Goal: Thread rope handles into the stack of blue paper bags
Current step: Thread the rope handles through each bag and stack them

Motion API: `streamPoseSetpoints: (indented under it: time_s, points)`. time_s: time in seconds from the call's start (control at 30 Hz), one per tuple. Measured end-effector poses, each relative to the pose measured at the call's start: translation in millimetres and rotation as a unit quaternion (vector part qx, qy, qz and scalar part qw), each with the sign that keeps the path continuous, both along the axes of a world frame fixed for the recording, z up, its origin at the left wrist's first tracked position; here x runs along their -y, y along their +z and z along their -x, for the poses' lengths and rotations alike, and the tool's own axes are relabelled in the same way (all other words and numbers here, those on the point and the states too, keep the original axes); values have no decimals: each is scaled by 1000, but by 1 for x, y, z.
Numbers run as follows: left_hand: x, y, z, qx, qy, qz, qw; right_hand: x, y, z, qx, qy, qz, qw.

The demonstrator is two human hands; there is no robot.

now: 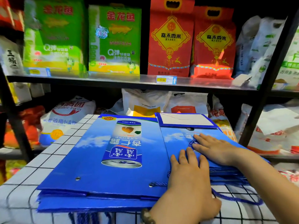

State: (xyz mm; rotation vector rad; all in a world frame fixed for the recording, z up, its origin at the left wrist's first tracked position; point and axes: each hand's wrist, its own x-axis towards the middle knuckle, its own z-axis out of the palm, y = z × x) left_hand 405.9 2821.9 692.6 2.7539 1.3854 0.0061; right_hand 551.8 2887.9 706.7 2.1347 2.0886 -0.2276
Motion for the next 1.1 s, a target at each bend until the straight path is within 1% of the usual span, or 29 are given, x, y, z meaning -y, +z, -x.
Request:
streamPoseSetpoints:
  time_s: [0.1,0.17,0.23,0.27,0.3,0.33,0.37,0.4,0.43,0.47,0.5,0.57,0.6,0.67,0.77,0.87,0.93,1.0,1.07,1.1]
  points:
    - [-1,6,7,31,-12,-12,999,1,3,0,15,10,6,1000]
    - [2,14,12,86,-29,-34,995,3,7,0,-2,4,-16,1000]
    - [10,23,21,142,-46,-63,987,5,10,-1,-5,10,-90,996]
    - [14,28,28,160,-50,-75,983,7,12,0,15,27,-150,988]
    - [18,32,37,170,-50,-82,981,10,15,1,37,55,-229,971]
    - [22,36,48,177,-44,-87,979,13,20,3,50,92,-307,946]
    - [24,39,61,183,-33,-92,978,17,25,7,39,124,-374,918]
    - [26,42,75,186,-19,-95,978,23,29,14,8,149,-421,895]
    - [27,43,90,184,0,-98,978,31,35,24,-24,171,-438,882]
    - [28,44,104,180,21,-99,978,40,38,34,-50,192,-427,882]
    - [28,44,118,175,41,-99,979,49,41,45,-76,208,-391,893]
    - [28,41,140,170,71,-97,978,67,43,67,-113,237,-288,921]
    - [28,38,148,170,80,-93,978,75,43,76,-106,253,-247,930]
    - [28,31,160,174,96,-79,977,87,41,87,-84,274,-198,937]
    - [26,20,164,171,102,-68,978,95,38,94,-78,282,-157,943]
    - [23,14,164,169,93,-83,978,97,35,99,-79,292,-159,940]
    - [22,11,164,170,99,-91,976,99,33,102,-83,284,-142,945]
    - [21,10,164,171,104,-95,975,102,34,105,-98,264,-112,953]
    - [22,11,165,176,106,-96,974,105,38,109,-121,255,-106,953]
    - [21,11,165,181,106,-98,973,107,41,112,-146,245,-104,953]
